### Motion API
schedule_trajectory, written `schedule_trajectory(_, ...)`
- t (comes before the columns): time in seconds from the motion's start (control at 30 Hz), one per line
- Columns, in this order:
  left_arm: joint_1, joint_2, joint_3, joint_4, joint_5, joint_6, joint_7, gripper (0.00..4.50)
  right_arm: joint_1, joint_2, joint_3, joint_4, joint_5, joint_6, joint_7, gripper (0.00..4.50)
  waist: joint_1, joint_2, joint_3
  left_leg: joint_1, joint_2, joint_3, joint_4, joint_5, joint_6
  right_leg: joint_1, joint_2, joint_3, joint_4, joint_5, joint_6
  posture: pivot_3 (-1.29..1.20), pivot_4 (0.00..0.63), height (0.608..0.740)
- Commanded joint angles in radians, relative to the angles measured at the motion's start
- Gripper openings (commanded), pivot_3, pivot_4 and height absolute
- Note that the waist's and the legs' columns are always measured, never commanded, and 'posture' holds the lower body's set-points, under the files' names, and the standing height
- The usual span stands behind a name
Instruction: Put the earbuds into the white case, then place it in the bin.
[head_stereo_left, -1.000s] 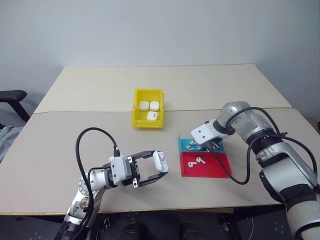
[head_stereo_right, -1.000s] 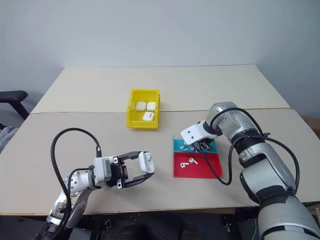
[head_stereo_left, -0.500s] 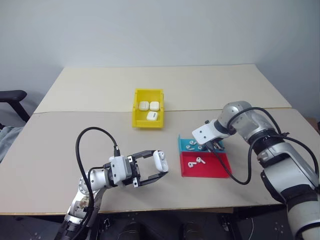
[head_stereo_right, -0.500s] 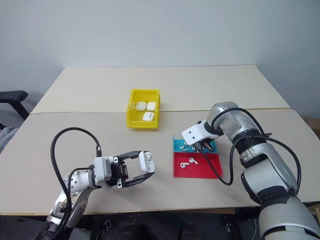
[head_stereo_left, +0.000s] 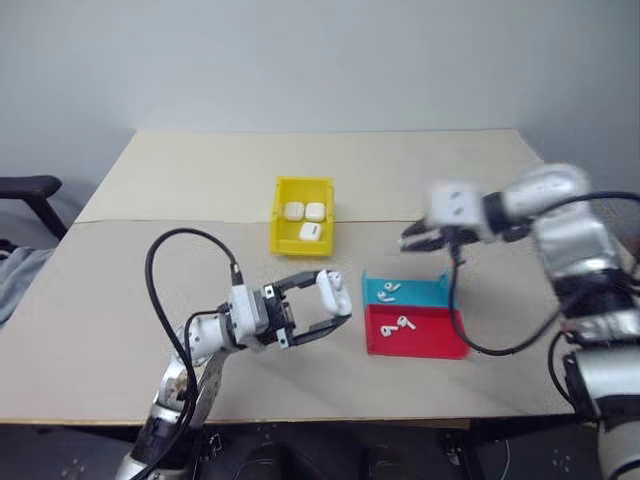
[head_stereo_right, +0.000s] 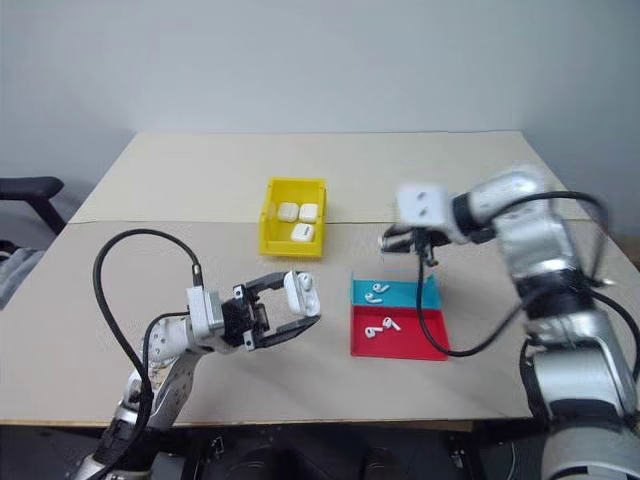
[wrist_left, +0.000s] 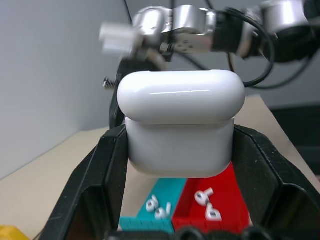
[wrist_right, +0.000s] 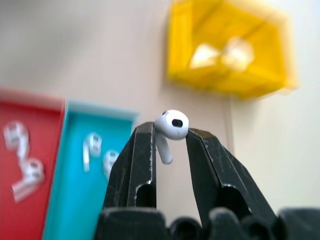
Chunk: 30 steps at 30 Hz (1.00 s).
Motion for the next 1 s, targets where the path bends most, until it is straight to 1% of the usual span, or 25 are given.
schedule_trajectory(0.03, -0.043, -0.03, -0.005, -0.051, -0.066, 0.054, 0.015, 2.78, 0.082, -0.006, -0.237, -0.312, 0.298, 0.324, -0.131, 1.05, 0.0, 0.0, 0.0, 0.0, 0.0, 0.0, 0.0, 0.0, 0.0, 0.0, 0.0, 0.0, 0.001, 0.0, 0.0, 0.0, 0.15, 0.74)
schedule_trajectory(0.1, -0.074, -0.054, -0.009, -0.052, -0.09, 0.069, 0.009, 2.78, 0.17, 0.038, -0.371, -0.477, 0.504, 0.426, -0.228, 1.05, 0.002, 0.0, 0.0, 0.0, 0.0, -0.002, 0.0, 0.0, 0.0, 0.001, 0.0, -0.001, 0.001, 0.0, 0.0, 0.0, 0.15, 0.74)
schedule_trajectory(0.13, -0.082, -0.059, -0.008, -0.05, -0.096, 0.071, 0.004, 2.78, 0.193, 0.052, -0.403, -0.52, 0.566, 0.451, -0.264, 1.05, 0.002, 0.0, 0.0, 0.0, 0.0, -0.003, 0.0, 0.0, 0.0, 0.002, 0.0, -0.002, 0.0, 0.0, 0.0, 0.0, 0.15, 0.74)
schedule_trajectory(0.17, -0.095, -0.065, -0.011, -0.054, -0.102, 0.087, 0.005, 2.78, 0.237, 0.078, -0.447, -0.567, 0.673, 0.468, -0.291, 1.05, 0.001, 0.0, 0.0, 0.001, -0.001, -0.004, 0.0, 0.0, 0.0, 0.002, 0.0, -0.002, 0.0, 0.0, 0.0, 0.0, 0.15, 0.74)
schedule_trajectory(0.23, -0.118, -0.077, -0.017, -0.065, -0.12, 0.114, 0.003, 2.78, 0.307, 0.123, -0.486, -0.63, 0.819, 0.48, -0.349, 1.05, -0.001, 0.0, 0.0, 0.002, -0.001, -0.004, 0.0, 0.0, 0.001, 0.003, 0.0, -0.002, 0.0, 0.0, 0.0, 0.0, 0.15, 0.74)
schedule_trajectory(0.3, -0.141, -0.083, -0.021, -0.075, -0.14, 0.142, -0.003, 2.78, 0.351, 0.163, -0.467, -0.676, 0.899, 0.481, -0.429, 1.05, -0.004, 0.0, 0.0, 0.004, -0.001, -0.004, -0.001, 0.0, 0.001, 0.006, 0.0, -0.001, 0.0, 0.0, 0.0, 0.0, 0.15, 0.74)
schedule_trajectory(0.43, -0.168, -0.079, -0.02, -0.104, -0.166, 0.191, -0.012, 2.78, 0.383, 0.198, -0.388, -0.723, 0.938, 0.455, -0.53, 1.05, -0.006, 0.0, 0.0, 0.005, -0.001, -0.005, -0.001, 0.0, 0.001, 0.006, 0.001, 0.0, 0.001, 0.0, 0.0, 0.0, 0.15, 0.74)
schedule_trajectory(0.53, -0.174, -0.079, -0.015, -0.123, -0.184, 0.21, -0.02, 2.78, 0.393, 0.205, -0.355, -0.734, 0.967, 0.439, -0.561, 1.05, -0.003, 0.0, 0.0, 0.005, -0.001, -0.005, -0.001, 0.0, 0.001, 0.006, 0.001, 0.0, 0.0, 0.0, 0.0, 0.0, 0.15, 0.74)
schedule_trajectory(0.67, -0.171, -0.071, -0.008, -0.134, -0.184, 0.216, -0.027, 2.78, 0.411, 0.183, -0.315, -0.733, 0.954, 0.427, -0.56, 1.05, -0.002, 0.0, 0.0, 0.004, -0.001, -0.005, -0.001, -0.001, 0.001, 0.006, 0.001, 0.0, -0.001, 0.0, 0.0, 0.0, 0.15, 0.74)
schedule_trajectory(1.0, -0.153, -0.067, -0.007, -0.138, -0.169, 0.202, -0.029, 2.78, 0.456, 0.142, -0.262, -0.721, 0.927, 0.387, -0.52, 1.05, -0.002, 0.0, 0.0, 0.004, -0.001, -0.005, -0.001, -0.001, 0.001, 0.006, 0.001, 0.0, -0.001, 0.0, 0.0, 0.0, 0.15, 0.74)
